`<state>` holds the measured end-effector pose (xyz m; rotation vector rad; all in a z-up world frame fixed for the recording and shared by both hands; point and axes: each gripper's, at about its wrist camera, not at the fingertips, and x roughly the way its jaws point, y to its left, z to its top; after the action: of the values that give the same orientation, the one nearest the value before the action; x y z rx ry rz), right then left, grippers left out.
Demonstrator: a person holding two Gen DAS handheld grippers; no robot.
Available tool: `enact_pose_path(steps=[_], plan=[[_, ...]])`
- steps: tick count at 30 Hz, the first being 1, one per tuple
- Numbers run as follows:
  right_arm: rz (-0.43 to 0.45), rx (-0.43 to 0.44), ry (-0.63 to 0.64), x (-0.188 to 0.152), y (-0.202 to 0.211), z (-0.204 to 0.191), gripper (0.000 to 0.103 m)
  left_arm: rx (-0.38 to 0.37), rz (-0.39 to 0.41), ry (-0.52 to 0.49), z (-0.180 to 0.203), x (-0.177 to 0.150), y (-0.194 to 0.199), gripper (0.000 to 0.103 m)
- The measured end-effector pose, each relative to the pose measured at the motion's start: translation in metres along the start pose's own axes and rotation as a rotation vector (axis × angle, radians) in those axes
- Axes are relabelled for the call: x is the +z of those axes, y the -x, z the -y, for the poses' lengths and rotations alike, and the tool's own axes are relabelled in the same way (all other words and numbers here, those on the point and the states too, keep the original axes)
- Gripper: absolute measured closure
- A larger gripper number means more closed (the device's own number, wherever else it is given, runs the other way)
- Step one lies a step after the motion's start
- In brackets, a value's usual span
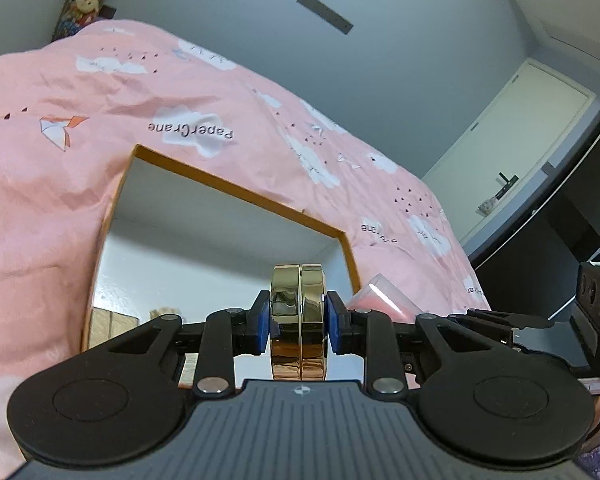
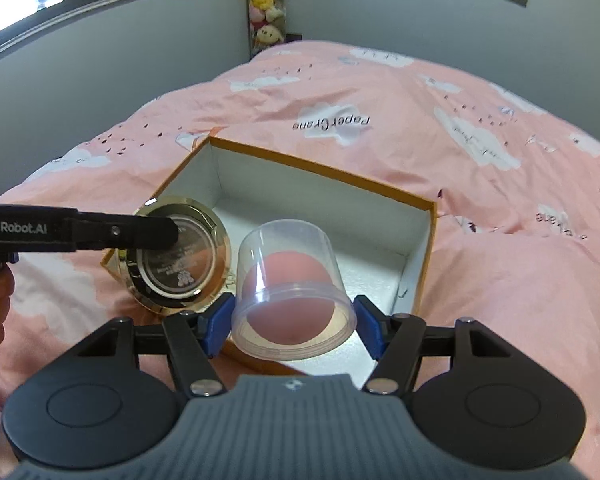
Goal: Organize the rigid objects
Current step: 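Lift both held items and carry them over the orange box, then lower the gold compact into the box and open the left tool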
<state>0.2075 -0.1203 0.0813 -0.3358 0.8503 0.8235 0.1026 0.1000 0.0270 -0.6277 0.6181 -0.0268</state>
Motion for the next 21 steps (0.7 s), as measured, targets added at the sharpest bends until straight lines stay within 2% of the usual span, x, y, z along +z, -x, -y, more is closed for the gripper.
enact_pose_path(steps=[7, 10, 19, 21], plan=[[-0.129, 0.026, -0.007, 0.018, -0.044, 0.013, 0.039, -0.023, -0.114, 0.067, -0.026, 0.007, -0.033, 0.072], [-0.186, 0.036, -0.004, 0.020, -0.061, 0.019, 0.039, -0.001, -0.163, 0.086, -0.031, 0.004, -0.055, 0.072], [-0.314, 0.022, 0.157, 0.020, -0.096, 0.017, 0.039, 0.075, -0.318, 0.113, -0.038, -0.010, -0.114, 0.072], [-0.340, 0.017, 0.202, 0.020, -0.104, 0.015, 0.039, 0.093, -0.332, 0.099, -0.036, -0.013, -0.122, 0.072]])
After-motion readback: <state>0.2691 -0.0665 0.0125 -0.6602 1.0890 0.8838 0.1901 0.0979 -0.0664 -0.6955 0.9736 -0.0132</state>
